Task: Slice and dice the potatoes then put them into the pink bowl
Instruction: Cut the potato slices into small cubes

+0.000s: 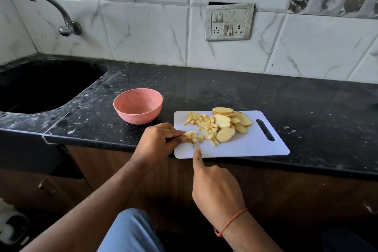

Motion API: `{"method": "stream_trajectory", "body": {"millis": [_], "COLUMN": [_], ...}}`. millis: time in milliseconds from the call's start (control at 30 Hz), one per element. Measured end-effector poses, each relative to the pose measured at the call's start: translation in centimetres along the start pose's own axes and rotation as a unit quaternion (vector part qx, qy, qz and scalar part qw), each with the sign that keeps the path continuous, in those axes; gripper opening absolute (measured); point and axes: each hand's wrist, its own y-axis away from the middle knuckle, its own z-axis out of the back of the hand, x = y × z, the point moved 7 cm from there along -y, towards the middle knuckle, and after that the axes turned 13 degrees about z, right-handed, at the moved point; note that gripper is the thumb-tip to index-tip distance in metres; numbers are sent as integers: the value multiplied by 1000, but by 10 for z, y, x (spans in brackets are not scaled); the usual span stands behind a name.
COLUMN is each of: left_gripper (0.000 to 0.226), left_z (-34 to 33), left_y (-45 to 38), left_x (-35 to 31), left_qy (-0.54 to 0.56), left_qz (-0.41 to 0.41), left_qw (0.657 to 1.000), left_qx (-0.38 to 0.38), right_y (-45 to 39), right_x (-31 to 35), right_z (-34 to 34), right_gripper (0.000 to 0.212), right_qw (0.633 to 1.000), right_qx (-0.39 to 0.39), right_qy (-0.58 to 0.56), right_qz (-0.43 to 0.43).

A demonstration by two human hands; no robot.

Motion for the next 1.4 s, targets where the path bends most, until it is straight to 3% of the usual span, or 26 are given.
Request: {"method": "stream_trajectory", "body": {"millis": [333, 500, 600, 700, 900, 1167, 1400], "left_gripper": [27, 29, 28, 28, 29, 24, 28], "left_z": [-1, -3, -4, -5, -2, -2, -2], "left_y": [-1, -3, -5, -7, -10, -8, -8], "left_x": [4, 6, 8, 11, 16, 11, 10], "left_qy": [18, 16, -3, -13, 35, 34, 32], "left_qz": [23, 28, 17, 19, 68, 52, 45], "left_qw": [1000, 999, 998, 997, 995, 996, 997], "left_qx": [9, 39, 55, 71, 66, 64, 59], "right_y": [24, 21, 19, 17, 9, 4, 2], "right_x": [-16, -39, -48, -61, -83, -52, -22], "right_z": [5, 10, 7, 1, -7, 18, 29], "right_gripper": [70, 59, 53, 49, 40, 49, 52], "right_qw": [1000, 999, 993, 967, 865, 964, 988], "right_qx": [23, -34, -62, -95, -128, -155, -139], "right_qy": [-6, -13, -99, -232, -458, -210, -65], "right_qz": [15, -5, -20, -46, -163, -44, 16]}}
